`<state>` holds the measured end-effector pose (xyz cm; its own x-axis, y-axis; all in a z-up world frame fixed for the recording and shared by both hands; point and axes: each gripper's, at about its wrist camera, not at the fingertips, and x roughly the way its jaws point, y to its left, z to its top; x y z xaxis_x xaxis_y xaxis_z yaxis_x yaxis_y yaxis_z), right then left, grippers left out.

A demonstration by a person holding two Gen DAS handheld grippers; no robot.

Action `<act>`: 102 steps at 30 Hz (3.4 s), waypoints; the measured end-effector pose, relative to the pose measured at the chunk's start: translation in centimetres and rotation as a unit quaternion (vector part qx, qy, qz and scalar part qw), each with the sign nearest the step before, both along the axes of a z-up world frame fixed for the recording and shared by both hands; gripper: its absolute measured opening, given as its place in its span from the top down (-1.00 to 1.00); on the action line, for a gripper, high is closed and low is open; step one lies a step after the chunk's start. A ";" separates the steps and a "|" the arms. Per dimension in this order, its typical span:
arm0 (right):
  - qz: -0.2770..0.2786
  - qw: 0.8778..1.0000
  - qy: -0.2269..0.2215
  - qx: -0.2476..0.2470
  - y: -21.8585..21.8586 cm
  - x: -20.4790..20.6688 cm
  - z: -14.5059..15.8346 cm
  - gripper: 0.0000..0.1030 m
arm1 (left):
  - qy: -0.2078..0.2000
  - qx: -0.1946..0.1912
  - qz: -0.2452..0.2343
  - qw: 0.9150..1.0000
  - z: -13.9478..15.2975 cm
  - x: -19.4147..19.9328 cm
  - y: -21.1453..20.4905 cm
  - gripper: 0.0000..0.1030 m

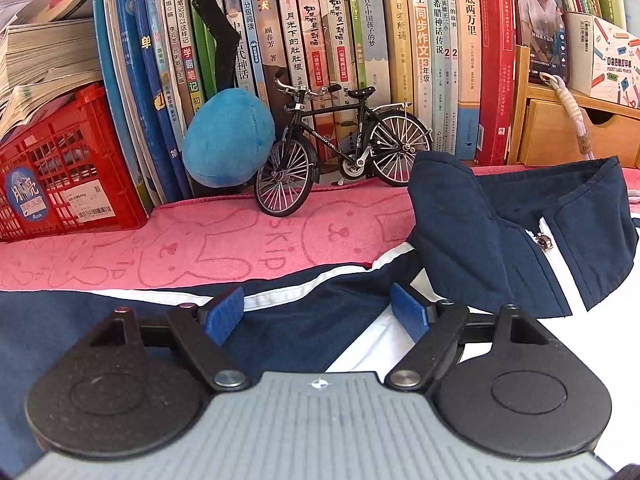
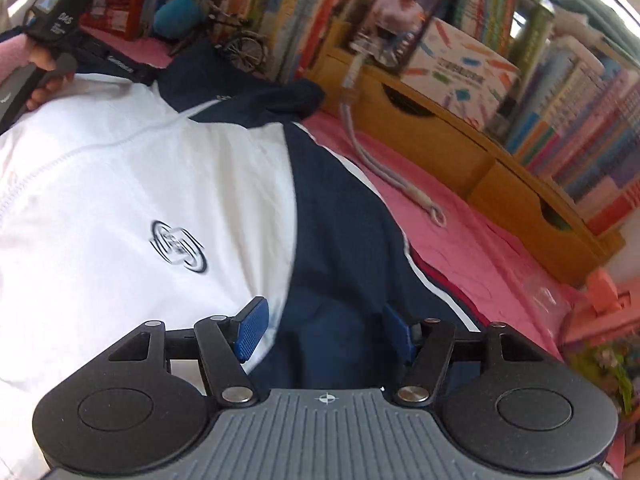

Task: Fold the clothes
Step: 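Smooth the jacket front near the collar with both grippers, then move the left gripper to the striped cuff of the navy sleeve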

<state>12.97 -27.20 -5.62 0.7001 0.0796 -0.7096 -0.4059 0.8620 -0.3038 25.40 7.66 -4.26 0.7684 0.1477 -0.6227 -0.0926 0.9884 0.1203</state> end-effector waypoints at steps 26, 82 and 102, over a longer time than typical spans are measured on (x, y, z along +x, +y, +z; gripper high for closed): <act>-0.348 0.911 -0.164 0.151 -22.1 -14.1 7.5 -0.42 | -0.045 -0.010 -0.072 0.996 3.9 -10.0 0.8 -0.67; 0.059 0.981 0.026 0.181 18.2 -14.5 0.0 -1.00 | 0.000 0.022 0.278 0.960 0.0 -9.0 28.8 -0.69; 0.059 0.982 0.025 0.180 18.2 -14.4 0.0 -1.00 | -0.065 -0.009 0.095 0.993 2.6 -8.5 26.3 -0.48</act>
<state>-1.43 -9.04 -5.64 0.6355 0.4090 -0.6548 -0.5155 0.8562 0.0344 16.86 33.96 -1.62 0.8021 0.2880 -0.5232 -0.2921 0.9533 0.0769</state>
